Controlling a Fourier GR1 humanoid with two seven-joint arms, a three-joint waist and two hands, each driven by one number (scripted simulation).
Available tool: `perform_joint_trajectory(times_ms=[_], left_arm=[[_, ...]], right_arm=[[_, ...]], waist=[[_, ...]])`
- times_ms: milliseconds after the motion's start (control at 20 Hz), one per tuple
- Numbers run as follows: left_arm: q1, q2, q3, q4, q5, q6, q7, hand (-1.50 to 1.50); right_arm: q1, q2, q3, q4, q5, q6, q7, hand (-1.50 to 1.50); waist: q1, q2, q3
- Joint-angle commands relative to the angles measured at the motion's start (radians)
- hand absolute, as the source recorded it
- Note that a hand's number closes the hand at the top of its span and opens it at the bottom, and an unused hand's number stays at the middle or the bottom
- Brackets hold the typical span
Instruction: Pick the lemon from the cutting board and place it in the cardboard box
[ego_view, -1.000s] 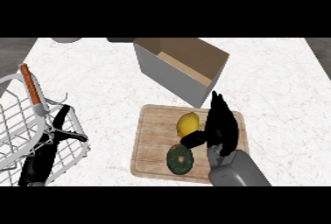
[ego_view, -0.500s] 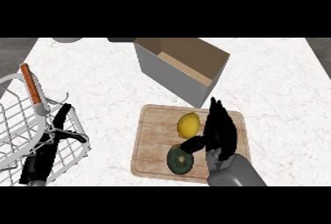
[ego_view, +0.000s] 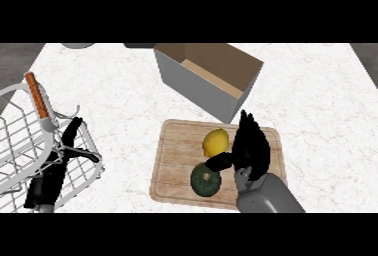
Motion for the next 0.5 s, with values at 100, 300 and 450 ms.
perform_joint_trajectory(times_ms=[100,300,450], left_arm=[[-0.043,-0.005,0.031,-0.025,-0.001,0.007,0.038,0.0],[-0.02,-0.026,-0.006,-0.046,-0.022,0.001,0.044,0.0],[-0.03,-0.02,0.04,-0.001,-0.013,0.0,-0.01,0.0]], right_arm=[[0.003,0.012,0.041,0.041,0.002,-0.084,0.201,-1.5],[-0.048,0.013,0.04,0.117,-0.029,-0.124,0.208,-1.5],[-0.031,0.013,0.011,0.099,-0.026,-0.104,0.18,-1.5]], waist=[[0.0,0.004,0.0],[0.01,0.005,0.0],[0.0,0.004,0.0]])
